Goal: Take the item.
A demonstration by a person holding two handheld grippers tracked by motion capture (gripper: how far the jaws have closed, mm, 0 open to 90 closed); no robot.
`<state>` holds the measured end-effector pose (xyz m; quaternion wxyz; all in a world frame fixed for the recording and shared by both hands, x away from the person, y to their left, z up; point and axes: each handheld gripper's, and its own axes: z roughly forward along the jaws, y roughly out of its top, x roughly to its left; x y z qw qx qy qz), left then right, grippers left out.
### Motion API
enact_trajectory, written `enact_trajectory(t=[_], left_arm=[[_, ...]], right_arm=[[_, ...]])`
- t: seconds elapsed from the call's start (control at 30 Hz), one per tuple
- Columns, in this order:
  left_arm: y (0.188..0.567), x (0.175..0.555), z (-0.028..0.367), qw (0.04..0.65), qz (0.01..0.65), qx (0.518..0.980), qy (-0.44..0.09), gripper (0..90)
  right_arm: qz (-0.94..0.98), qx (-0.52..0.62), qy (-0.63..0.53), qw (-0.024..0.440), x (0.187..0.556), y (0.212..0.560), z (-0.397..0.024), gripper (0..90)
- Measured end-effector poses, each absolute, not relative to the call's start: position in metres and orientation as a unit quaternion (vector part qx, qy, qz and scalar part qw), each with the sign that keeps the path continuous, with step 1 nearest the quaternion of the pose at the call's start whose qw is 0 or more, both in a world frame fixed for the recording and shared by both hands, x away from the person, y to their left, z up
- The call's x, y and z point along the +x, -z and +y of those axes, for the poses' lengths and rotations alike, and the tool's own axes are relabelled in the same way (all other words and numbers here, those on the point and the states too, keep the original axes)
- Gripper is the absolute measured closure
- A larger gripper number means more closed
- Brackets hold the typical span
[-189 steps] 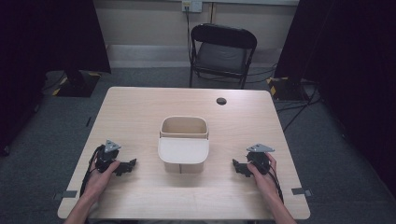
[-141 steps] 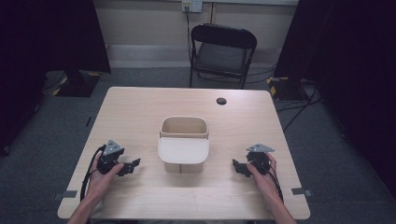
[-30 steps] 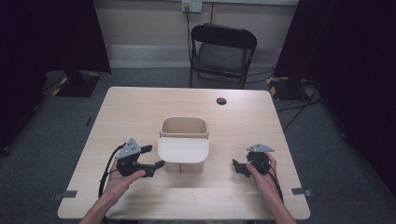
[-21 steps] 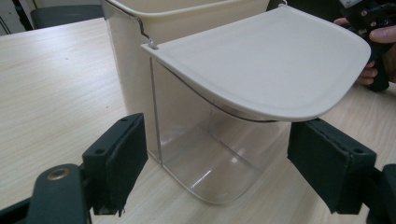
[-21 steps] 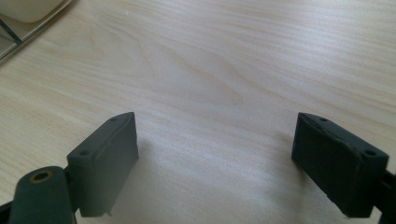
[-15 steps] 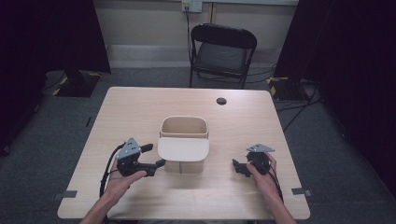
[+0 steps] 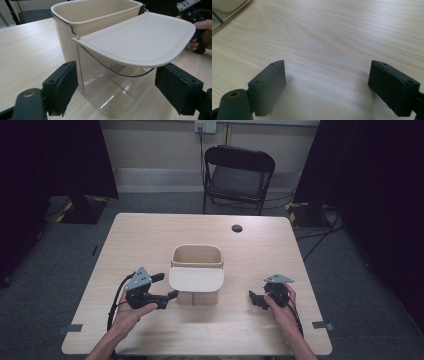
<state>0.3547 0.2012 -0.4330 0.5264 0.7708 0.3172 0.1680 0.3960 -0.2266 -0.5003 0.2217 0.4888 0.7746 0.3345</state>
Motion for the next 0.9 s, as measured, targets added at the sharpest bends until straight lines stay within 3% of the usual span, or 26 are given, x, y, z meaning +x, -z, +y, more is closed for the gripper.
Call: enact_trajectory(t=[0.9], left_arm=[[0.421,0.356,0.204,0.536,0.293,0.774,-0.168,18.3]], right_arm=[[0.775,0.489,-0.335,0.222,0.396,0.500,-0.227,13.9]])
